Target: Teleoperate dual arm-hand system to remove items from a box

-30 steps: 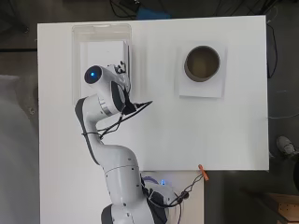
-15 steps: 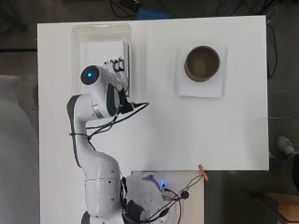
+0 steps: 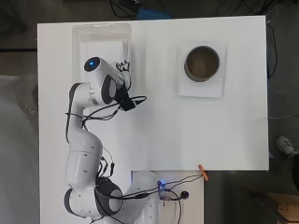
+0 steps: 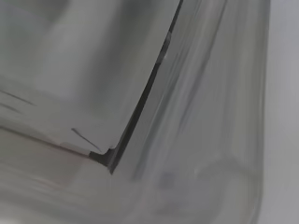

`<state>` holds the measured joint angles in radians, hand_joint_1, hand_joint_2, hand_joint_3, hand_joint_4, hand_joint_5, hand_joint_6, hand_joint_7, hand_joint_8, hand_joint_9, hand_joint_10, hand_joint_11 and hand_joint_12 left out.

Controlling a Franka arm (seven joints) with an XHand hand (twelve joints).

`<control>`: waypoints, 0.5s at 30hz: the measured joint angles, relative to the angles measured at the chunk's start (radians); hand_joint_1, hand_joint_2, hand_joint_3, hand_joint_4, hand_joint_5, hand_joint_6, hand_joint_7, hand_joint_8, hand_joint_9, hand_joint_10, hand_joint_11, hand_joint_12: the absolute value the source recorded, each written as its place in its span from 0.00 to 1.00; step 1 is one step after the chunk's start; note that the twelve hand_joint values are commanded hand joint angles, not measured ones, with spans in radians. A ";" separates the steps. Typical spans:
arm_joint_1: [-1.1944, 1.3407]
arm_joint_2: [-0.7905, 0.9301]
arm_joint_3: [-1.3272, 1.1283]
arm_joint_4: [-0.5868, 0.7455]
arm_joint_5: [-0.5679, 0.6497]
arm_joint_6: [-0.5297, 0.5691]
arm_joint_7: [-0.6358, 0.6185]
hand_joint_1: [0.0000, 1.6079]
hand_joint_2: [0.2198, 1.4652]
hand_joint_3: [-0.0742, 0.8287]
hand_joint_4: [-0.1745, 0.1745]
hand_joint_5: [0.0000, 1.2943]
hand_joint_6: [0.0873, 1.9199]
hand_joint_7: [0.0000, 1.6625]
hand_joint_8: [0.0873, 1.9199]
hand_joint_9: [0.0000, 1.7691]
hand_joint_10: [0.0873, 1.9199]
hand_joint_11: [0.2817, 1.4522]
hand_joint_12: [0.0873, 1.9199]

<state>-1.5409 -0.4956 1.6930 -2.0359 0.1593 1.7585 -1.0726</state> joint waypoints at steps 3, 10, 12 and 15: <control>0.033 -0.011 0.011 -0.001 -0.027 0.029 0.006 0.15 0.59 0.08 0.90 0.32 0.00 0.24 0.00 0.24 0.00 0.13 0.00; 0.007 -0.055 0.025 0.094 -0.007 -0.011 -0.019 0.14 0.59 0.08 0.89 0.33 0.00 0.27 0.00 0.29 0.00 0.14 0.00; -0.017 -0.066 0.038 0.115 0.008 -0.025 -0.030 0.14 0.60 0.08 0.88 0.33 0.00 0.30 0.00 0.32 0.00 0.15 0.00; -0.042 -0.075 0.049 0.125 0.037 -0.040 -0.059 0.14 0.60 0.08 0.84 0.33 0.00 0.33 0.00 0.37 0.00 0.16 0.00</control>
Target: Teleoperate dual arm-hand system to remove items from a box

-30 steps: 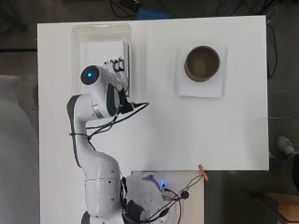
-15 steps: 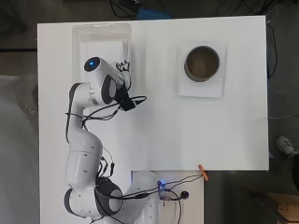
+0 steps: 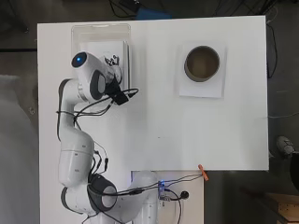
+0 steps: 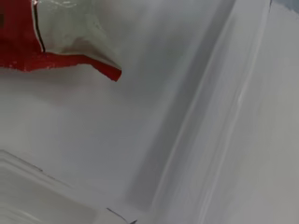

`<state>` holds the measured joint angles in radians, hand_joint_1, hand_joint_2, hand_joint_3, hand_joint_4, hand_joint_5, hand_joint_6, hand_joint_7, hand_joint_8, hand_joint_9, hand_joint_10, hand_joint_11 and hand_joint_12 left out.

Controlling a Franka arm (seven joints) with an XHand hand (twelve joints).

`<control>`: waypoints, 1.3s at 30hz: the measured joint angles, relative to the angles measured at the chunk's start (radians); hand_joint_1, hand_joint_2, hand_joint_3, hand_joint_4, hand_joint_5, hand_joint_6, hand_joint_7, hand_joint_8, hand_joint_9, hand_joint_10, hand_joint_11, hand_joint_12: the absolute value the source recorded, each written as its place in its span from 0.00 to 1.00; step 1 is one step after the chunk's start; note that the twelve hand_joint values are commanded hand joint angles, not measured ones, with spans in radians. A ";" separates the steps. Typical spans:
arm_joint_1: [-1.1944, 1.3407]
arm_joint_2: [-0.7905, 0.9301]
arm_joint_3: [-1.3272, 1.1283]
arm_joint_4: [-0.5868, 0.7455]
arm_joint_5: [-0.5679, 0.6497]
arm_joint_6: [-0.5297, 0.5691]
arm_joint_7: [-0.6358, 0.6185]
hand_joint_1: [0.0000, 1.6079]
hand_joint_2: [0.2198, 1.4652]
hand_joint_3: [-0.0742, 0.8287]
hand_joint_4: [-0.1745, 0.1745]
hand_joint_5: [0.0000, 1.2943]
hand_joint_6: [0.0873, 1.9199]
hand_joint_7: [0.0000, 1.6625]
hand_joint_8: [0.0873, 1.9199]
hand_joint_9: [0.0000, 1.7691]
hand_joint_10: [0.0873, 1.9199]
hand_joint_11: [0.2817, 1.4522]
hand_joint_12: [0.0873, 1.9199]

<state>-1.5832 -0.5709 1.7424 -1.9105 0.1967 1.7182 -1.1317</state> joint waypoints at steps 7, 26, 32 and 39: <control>-0.013 -0.021 0.032 0.004 0.026 -0.030 -0.036 0.14 0.61 0.09 0.83 0.35 0.00 0.33 0.00 0.35 0.00 0.14 0.00; 0.371 -0.106 -0.330 -0.279 0.183 0.302 -0.027 0.59 0.78 0.08 1.00 0.64 0.62 0.73 0.89 0.81 0.93 0.50 0.88; 0.447 -0.120 -0.632 -0.266 0.237 0.356 -0.130 0.60 0.77 0.08 1.00 0.67 0.59 0.76 0.74 0.81 0.83 0.48 0.83; 0.465 -0.120 -0.871 -0.356 0.150 0.471 -0.173 0.60 0.76 0.08 1.00 0.67 0.58 0.75 0.75 0.80 0.83 0.52 0.84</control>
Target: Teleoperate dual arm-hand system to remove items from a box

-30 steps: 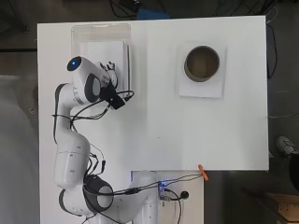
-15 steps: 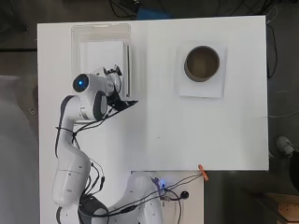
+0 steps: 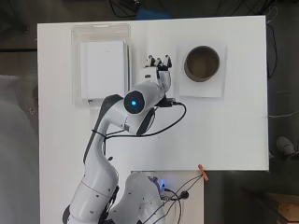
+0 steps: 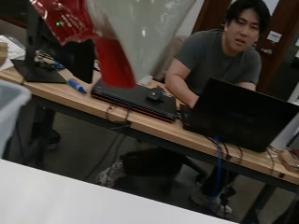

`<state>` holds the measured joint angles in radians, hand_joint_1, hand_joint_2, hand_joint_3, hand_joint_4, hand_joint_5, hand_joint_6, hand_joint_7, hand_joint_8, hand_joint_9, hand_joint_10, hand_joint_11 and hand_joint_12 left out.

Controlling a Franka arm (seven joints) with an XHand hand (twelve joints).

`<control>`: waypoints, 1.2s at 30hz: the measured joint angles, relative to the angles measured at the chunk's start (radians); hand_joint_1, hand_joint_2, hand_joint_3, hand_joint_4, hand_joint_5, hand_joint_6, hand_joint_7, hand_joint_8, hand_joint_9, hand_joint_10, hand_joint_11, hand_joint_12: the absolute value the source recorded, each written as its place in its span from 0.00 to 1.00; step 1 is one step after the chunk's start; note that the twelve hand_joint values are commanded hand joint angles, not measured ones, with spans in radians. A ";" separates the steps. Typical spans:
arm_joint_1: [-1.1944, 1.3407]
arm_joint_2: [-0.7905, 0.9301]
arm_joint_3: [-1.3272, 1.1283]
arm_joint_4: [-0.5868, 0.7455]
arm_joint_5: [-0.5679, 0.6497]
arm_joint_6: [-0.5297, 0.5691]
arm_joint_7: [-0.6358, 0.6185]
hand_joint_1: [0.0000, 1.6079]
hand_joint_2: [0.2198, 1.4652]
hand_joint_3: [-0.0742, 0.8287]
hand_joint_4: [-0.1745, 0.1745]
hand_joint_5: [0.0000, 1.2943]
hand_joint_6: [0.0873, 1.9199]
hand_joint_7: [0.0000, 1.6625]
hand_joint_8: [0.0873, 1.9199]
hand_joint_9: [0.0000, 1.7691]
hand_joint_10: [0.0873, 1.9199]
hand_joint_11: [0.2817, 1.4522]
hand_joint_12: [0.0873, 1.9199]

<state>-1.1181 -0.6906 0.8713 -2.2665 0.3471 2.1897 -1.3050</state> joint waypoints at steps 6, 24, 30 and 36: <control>-0.060 0.188 -0.052 0.007 -0.188 0.074 0.084 0.60 0.77 0.08 1.00 0.66 0.60 0.76 0.83 0.83 0.87 0.58 0.86; 0.012 0.684 -0.251 0.162 -0.782 0.129 0.532 0.61 0.76 0.08 1.00 0.69 0.57 0.79 1.00 0.87 0.99 0.71 0.90; -0.062 0.579 -0.063 0.186 -0.703 0.128 0.435 0.61 0.75 0.08 1.00 0.70 0.54 0.79 1.00 0.87 1.00 0.72 0.90; -0.756 0.376 0.435 0.198 -0.393 0.137 0.305 0.62 0.74 0.08 1.00 0.72 0.53 0.77 1.00 0.85 1.00 0.66 0.89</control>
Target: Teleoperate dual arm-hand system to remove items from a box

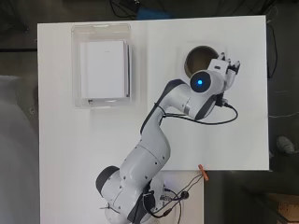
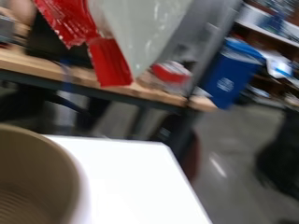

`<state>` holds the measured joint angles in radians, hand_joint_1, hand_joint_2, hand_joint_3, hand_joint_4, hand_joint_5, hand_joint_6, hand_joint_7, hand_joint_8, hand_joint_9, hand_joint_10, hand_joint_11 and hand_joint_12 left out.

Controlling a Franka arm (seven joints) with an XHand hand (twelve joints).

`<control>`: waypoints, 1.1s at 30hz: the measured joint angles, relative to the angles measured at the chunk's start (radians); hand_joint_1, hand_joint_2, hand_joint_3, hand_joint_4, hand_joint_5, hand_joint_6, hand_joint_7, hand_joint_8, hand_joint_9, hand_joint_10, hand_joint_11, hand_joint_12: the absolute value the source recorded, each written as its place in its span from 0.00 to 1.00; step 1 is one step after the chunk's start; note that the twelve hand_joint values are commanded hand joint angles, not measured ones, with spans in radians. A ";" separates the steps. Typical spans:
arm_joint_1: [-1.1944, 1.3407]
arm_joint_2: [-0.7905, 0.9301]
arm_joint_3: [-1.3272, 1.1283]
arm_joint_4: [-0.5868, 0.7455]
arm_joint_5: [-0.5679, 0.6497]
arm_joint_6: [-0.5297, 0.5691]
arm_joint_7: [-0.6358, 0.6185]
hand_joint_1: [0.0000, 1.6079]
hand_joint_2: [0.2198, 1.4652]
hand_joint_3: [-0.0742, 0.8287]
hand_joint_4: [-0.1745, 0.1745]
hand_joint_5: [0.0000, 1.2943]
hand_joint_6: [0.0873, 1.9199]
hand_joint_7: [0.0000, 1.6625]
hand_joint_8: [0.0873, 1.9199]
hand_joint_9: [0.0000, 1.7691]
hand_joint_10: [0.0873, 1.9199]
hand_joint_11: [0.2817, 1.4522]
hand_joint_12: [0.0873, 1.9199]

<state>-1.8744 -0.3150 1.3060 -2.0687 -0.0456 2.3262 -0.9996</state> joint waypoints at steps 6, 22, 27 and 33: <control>-0.478 -0.109 0.317 0.007 0.197 0.030 -0.091 0.62 0.74 0.08 1.00 0.72 0.53 0.76 0.95 0.83 0.98 0.61 0.89; -0.172 -0.142 0.206 -0.033 0.280 -0.094 -0.150 0.45 0.69 0.08 0.51 0.55 0.00 0.50 0.95 0.59 0.99 0.39 0.91; -0.277 -0.151 0.272 0.014 0.323 -0.167 -0.198 0.46 0.70 0.08 0.57 0.58 0.00 0.52 1.00 0.62 1.00 0.39 0.91; -0.352 -0.166 0.324 0.048 0.362 -0.179 -0.244 0.44 0.70 0.08 0.58 0.58 0.00 0.54 1.00 0.62 1.00 0.39 0.90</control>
<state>-2.2266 -0.4810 1.6300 -2.0211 0.3164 2.1473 -1.2439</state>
